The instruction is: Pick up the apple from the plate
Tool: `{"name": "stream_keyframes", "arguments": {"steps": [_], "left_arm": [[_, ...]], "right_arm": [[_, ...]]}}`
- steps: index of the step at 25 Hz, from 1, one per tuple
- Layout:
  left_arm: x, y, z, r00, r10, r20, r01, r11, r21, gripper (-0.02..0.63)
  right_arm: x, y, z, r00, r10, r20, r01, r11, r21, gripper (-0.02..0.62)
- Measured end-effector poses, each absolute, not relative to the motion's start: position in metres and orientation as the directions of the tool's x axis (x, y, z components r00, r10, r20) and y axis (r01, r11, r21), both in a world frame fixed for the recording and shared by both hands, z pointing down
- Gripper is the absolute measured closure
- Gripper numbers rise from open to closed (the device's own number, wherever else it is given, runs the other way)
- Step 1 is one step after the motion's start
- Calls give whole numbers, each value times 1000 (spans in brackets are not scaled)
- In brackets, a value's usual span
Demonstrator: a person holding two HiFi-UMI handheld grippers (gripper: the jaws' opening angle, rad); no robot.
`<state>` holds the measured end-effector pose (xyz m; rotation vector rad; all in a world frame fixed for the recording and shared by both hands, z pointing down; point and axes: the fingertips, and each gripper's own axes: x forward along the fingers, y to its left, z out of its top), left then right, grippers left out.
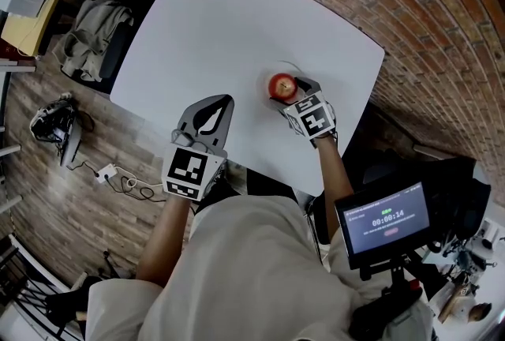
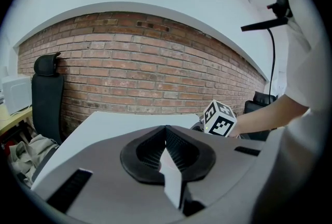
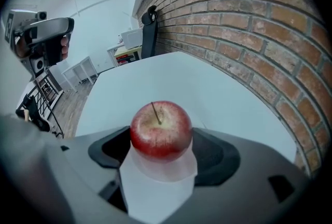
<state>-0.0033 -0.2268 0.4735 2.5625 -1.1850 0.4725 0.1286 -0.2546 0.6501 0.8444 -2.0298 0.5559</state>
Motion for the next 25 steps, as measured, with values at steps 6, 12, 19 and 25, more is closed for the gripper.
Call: {"name": "stream_keyframes", "arguments": {"steps": [6, 12, 19, 25], "left_arm": [[-9, -207, 463, 616, -686, 388, -768, -633, 99, 600], [-13, -205, 457, 616, -693, 374, -768, -635, 89, 600], [-12, -202, 443, 631, -698, 339, -757, -650, 71, 600], [-12, -190, 432, 643, -696, 319, -747, -662, 61, 600]], "right_arm": [[127, -242, 631, -410, -399, 820, -749, 660, -53, 225], [125, -239, 615, -403, -432, 806, -760, 649, -32, 225], [121, -230, 591, -396, -483, 781, -767, 642, 9, 227], [116, -214, 571, -388, -511, 767, -769, 638, 36, 227]]}}
